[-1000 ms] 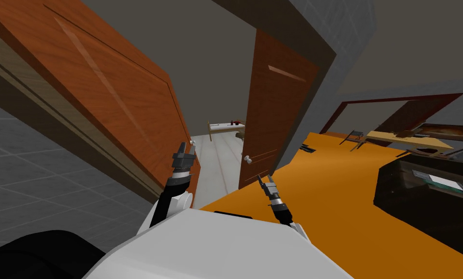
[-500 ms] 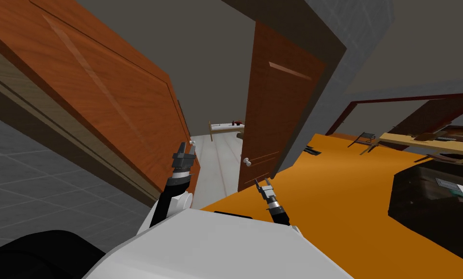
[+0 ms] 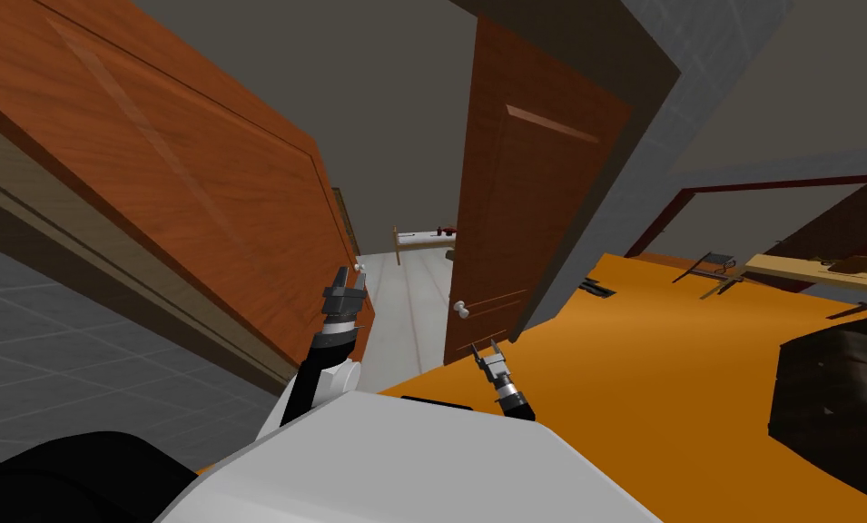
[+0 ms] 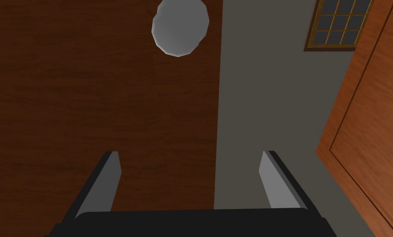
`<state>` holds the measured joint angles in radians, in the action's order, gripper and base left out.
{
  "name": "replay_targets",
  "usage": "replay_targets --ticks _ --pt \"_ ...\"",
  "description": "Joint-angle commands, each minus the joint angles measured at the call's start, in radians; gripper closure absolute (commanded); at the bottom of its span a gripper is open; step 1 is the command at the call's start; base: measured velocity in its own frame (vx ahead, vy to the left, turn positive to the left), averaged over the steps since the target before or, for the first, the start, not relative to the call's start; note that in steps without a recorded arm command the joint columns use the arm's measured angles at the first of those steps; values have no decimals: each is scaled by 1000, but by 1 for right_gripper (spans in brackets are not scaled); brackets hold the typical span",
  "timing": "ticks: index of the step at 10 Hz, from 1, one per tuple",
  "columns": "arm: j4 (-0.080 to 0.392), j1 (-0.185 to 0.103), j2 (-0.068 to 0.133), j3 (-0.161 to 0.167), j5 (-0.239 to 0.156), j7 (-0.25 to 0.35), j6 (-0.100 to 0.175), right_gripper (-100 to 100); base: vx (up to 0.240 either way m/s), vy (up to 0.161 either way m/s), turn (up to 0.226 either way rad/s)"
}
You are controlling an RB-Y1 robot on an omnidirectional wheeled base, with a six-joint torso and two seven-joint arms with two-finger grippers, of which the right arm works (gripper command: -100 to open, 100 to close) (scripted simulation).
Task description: Push the door open
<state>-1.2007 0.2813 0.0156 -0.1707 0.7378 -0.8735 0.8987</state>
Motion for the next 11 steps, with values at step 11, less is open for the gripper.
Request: replay_targets --ticks 11 --pt "132 -31 -3 -16 87 -101 48 -100 82 -55 38"
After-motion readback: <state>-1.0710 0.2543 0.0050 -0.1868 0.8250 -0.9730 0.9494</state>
